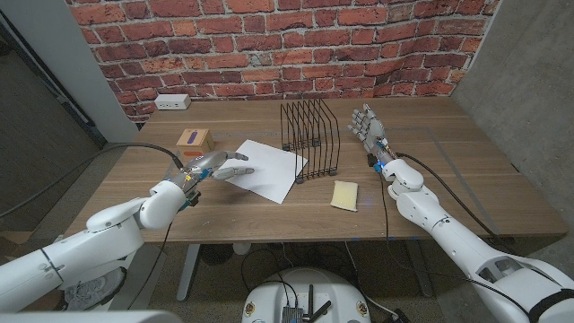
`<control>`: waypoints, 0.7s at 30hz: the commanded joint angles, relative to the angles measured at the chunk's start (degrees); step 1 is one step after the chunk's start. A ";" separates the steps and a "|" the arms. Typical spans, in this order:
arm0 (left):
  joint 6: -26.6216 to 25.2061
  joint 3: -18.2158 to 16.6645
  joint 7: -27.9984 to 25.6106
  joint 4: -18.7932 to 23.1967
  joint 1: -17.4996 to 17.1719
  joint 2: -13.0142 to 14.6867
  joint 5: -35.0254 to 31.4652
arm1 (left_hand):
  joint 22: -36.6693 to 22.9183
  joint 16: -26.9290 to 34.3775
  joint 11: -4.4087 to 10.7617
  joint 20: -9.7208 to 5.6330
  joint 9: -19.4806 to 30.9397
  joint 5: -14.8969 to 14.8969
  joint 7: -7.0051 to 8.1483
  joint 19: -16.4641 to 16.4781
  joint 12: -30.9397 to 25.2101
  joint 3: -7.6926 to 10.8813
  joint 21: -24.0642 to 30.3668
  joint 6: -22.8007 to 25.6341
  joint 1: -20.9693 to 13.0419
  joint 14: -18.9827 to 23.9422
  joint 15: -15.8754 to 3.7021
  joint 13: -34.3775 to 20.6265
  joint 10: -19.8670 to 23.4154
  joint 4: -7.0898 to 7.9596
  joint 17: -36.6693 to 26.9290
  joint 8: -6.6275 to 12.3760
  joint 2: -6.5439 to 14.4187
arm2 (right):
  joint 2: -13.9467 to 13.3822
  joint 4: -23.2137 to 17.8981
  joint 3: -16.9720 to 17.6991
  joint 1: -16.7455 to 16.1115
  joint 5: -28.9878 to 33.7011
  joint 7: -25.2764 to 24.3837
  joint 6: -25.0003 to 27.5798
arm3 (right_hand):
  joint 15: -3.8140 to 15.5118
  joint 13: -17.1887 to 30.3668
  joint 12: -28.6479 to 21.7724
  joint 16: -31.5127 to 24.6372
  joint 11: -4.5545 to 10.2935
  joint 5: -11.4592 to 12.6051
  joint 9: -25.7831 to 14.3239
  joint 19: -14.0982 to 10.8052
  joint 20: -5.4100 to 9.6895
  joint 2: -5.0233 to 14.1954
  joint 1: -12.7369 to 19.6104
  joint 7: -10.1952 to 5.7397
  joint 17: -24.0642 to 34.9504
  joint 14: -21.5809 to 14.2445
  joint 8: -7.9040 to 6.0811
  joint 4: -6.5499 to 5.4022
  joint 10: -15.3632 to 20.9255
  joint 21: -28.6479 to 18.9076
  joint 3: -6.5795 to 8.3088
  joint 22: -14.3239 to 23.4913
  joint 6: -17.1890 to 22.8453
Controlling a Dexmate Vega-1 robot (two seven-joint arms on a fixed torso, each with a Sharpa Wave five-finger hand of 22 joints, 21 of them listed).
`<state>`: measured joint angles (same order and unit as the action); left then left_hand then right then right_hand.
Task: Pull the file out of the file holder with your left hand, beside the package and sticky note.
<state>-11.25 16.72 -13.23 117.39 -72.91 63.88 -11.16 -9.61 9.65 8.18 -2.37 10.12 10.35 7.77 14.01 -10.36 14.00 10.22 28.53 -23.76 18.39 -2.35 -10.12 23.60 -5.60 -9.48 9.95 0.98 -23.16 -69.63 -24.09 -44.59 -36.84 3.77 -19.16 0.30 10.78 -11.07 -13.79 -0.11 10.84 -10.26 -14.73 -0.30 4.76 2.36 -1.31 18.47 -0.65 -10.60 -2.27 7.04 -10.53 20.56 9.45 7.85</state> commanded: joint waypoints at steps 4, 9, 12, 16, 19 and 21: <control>6.20 -1.91 -2.19 -4.31 1.11 -4.49 5.34 | -0.05 0.01 -0.70 -7.29 0.17 0.00 -0.54 -0.33 0.18 1.16 0.23 -0.33 0.10 -0.80 -6.13 -0.13 -1.00 0.02 -0.11 0.12 1.78 | -0.42 -1.93 -0.13 -0.96 0.70 -1.33 0.05 | 0.01 0.18 -0.16 -0.08 0.03 0.38 -0.08 0.11 0.00 3.07 0.13 -0.03 0.26 -0.06 -0.26 -0.25 0.35 -0.30 0.21 0.23 0.42; 8.91 -2.18 -2.74 -6.31 2.01 -6.44 7.36 | -0.02 0.03 -1.33 -7.97 0.14 0.02 -1.20 -0.55 0.08 1.61 0.22 -1.08 0.34 -1.47 -6.00 -0.12 -1.72 -0.18 -0.08 0.07 2.54 | -0.38 -2.22 -0.24 -1.04 0.90 -1.55 0.00 | 0.03 0.18 -0.16 -0.08 0.12 0.38 -0.08 0.16 0.02 3.05 0.13 -0.01 0.25 -0.07 -0.26 -0.23 0.34 -0.29 0.21 0.23 0.42; 10.80 -2.21 -3.06 -7.72 2.60 -7.84 8.71 | -0.01 0.12 -1.53 -8.50 0.13 0.03 -1.79 -0.25 -0.01 1.83 0.35 -1.01 0.39 -1.45 -5.90 -0.11 -1.83 -0.32 -0.06 0.20 2.86 | -0.33 -2.29 -0.38 -1.07 1.11 -1.58 -0.21 | 0.04 0.17 -0.15 -0.07 0.05 0.38 -0.08 0.18 -0.01 3.03 0.13 -0.13 0.25 -0.05 -0.25 -0.23 0.32 -0.28 0.20 0.23 0.38; 12.54 -2.06 -3.31 -9.32 3.53 -9.57 10.18 | 0.00 0.17 -1.74 -8.61 0.12 0.05 -2.08 -0.24 -0.07 2.02 0.36 -1.15 0.39 -1.46 -5.81 -0.11 -1.90 -0.44 -0.05 0.20 3.14 | -0.47 -2.47 -0.55 -1.06 1.43 -1.49 -0.31 | 0.16 0.17 -0.12 0.03 0.11 0.37 -0.07 0.36 0.03 2.98 0.12 -0.27 0.24 0.18 -0.18 -0.22 0.24 -0.22 0.18 0.23 0.22; 13.87 -2.03 -3.22 -10.54 4.27 -11.05 11.94 | 0.00 0.16 -1.85 -8.64 0.12 0.06 -2.19 -0.23 -0.10 2.17 0.36 -1.31 0.38 -1.56 -5.81 -0.10 -1.99 -0.52 -0.04 0.18 3.37 | -0.57 -2.64 -0.58 -1.12 1.70 -1.61 -0.52 | 0.19 0.17 -0.10 0.06 0.10 0.37 -0.06 0.41 0.05 2.96 0.10 -0.35 0.24 0.26 -0.14 -0.23 0.20 -0.21 0.17 0.23 0.10; 14.49 -1.83 -3.04 -11.40 4.91 -11.87 12.82 | 0.01 0.15 -2.13 -8.65 0.11 0.07 -2.28 -0.26 -0.06 2.37 0.35 -1.74 0.40 -1.71 -5.73 -0.10 -2.28 -0.63 -0.04 0.09 3.66 | -0.69 -2.75 -0.57 -1.18 1.85 -1.65 -0.66 | 0.19 0.17 -0.09 0.08 0.08 0.37 -0.06 0.45 0.09 2.95 0.08 -0.36 0.25 0.31 -0.13 -0.24 0.15 -0.19 0.16 0.23 0.06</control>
<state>-1.39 14.88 -15.99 111.79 -71.15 58.08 -2.95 -9.61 9.65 6.57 -2.05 10.13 10.35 5.81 13.72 -10.36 15.91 10.22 27.00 -23.02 17.07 -2.25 -10.13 21.39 -6.09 -9.32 9.96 3.88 -23.54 -71.75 -24.45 -45.54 -36.02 2.53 -19.21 0.30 10.78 -11.07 -13.79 -0.11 10.84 -10.12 -14.31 -0.30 4.76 2.36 -1.31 18.48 -0.65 -10.60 -2.27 7.04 -10.53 20.56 9.45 7.85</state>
